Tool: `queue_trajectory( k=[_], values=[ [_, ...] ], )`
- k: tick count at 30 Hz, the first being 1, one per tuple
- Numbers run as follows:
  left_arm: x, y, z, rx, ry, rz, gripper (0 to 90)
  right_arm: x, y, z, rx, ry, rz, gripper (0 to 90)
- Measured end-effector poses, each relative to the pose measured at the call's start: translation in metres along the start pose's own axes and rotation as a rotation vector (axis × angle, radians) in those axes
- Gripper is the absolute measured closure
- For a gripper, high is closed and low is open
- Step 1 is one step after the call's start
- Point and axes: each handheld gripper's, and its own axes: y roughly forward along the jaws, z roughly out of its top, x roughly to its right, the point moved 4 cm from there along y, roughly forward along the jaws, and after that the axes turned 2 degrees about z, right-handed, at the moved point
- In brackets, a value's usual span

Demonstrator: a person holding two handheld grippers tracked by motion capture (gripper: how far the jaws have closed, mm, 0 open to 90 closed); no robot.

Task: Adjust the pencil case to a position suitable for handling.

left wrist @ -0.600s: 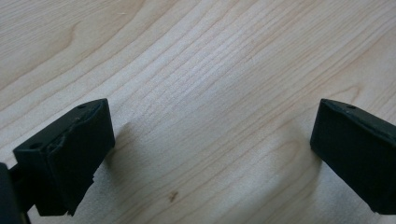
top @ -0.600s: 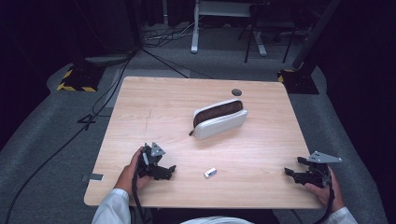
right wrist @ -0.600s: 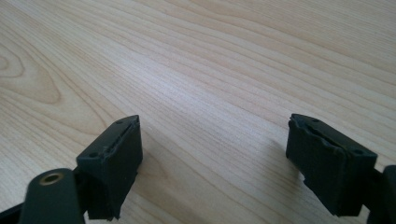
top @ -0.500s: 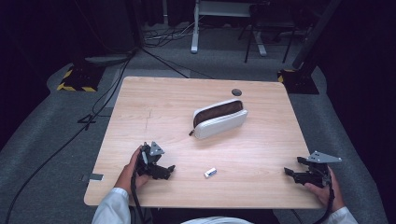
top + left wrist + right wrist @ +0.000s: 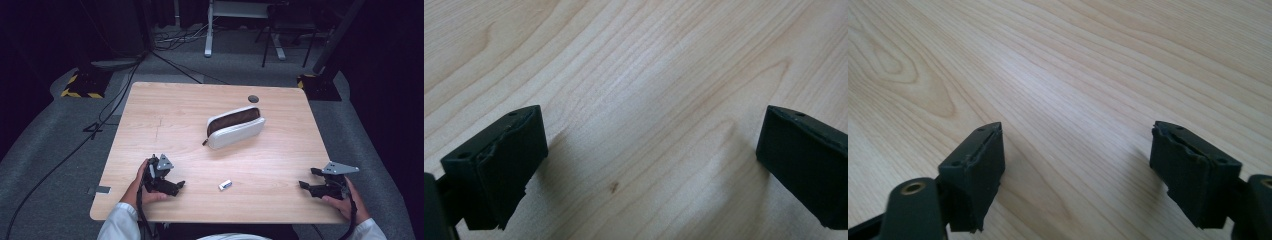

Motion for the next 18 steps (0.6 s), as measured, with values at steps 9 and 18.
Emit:
queue_trajectory(
  k=[9,18],
  values=[
    [0.0,0.0,0.0,-0.001,0.001,0.003,0.6,-0.045,0.031,0.03,-0.039,-0.161,0.163,21.9],
    [0.001,0.0,0.0,0.004,-0.009,0.012,0.6,-0.125,0.077,0.069,-0.017,-0.286,0.296,22.0]
  ],
)
